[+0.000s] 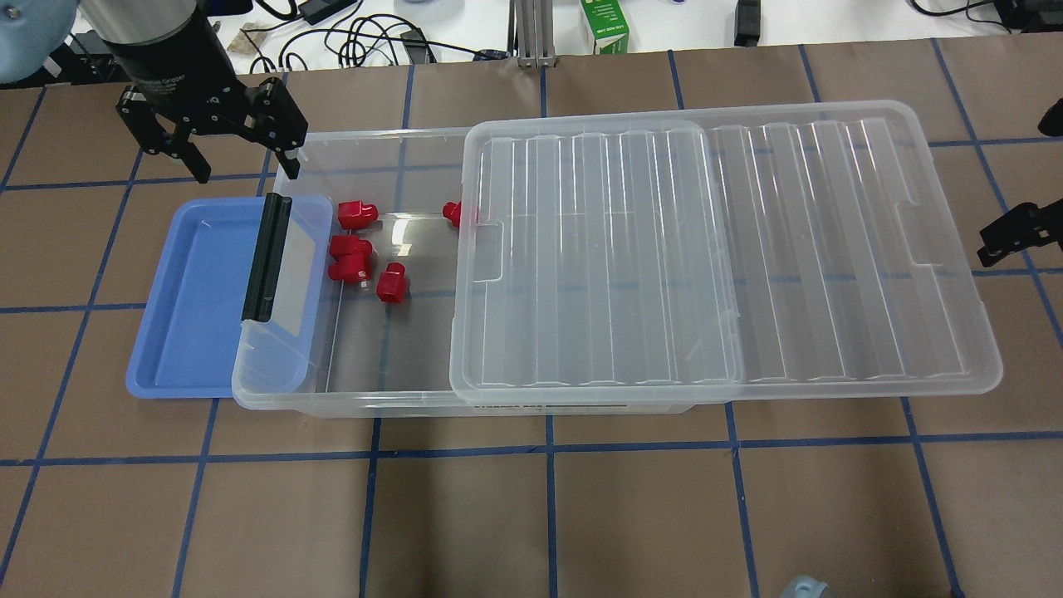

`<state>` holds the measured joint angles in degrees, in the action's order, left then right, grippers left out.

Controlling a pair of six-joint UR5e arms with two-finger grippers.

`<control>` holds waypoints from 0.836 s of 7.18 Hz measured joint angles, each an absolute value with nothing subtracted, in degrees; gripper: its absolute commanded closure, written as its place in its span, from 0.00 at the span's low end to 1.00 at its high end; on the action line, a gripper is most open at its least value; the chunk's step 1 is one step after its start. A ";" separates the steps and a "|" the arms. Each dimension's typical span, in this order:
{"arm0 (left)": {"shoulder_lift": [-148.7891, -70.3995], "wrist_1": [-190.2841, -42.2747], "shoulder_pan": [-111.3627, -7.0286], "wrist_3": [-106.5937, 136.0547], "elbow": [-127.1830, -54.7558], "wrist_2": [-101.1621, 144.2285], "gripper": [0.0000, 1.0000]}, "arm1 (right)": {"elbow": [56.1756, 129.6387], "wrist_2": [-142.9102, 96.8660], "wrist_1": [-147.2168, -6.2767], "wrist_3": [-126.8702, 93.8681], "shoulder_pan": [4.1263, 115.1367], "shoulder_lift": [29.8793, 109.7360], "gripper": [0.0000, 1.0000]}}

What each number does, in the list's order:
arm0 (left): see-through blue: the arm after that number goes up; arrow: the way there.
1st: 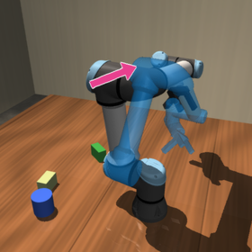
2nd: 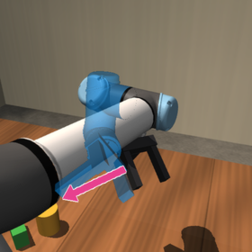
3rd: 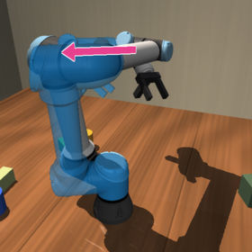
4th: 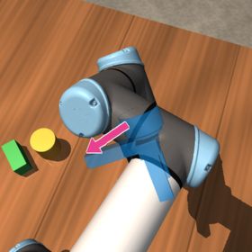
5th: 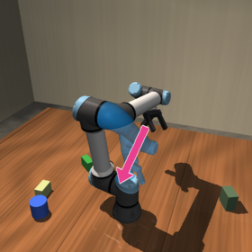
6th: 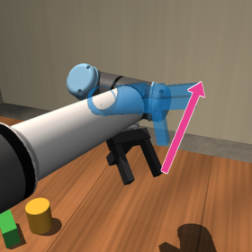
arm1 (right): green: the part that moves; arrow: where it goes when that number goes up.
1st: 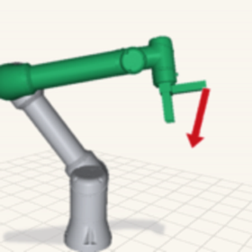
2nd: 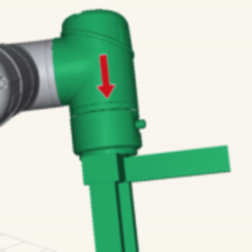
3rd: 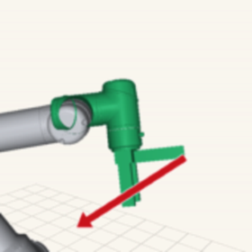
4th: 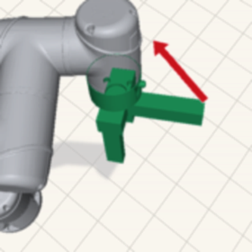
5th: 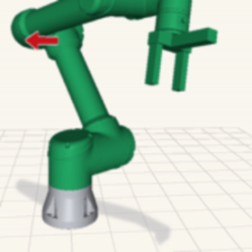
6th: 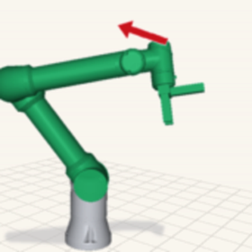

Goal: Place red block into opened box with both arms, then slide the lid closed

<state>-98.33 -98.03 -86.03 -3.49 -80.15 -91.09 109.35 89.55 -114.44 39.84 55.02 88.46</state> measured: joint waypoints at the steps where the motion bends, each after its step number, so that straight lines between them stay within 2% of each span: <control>1: -97.66 -97.91 -86.15 -3.51 -81.27 -90.92 0.00 | 110.20 89.41 -115.54 39.75 55.03 88.31 0.00; 6: -97.45 -97.49 -86.34 -3.51 -82.35 -90.81 0.00 | 110.78 85.77 -115.83 34.81 57.23 88.01 0.00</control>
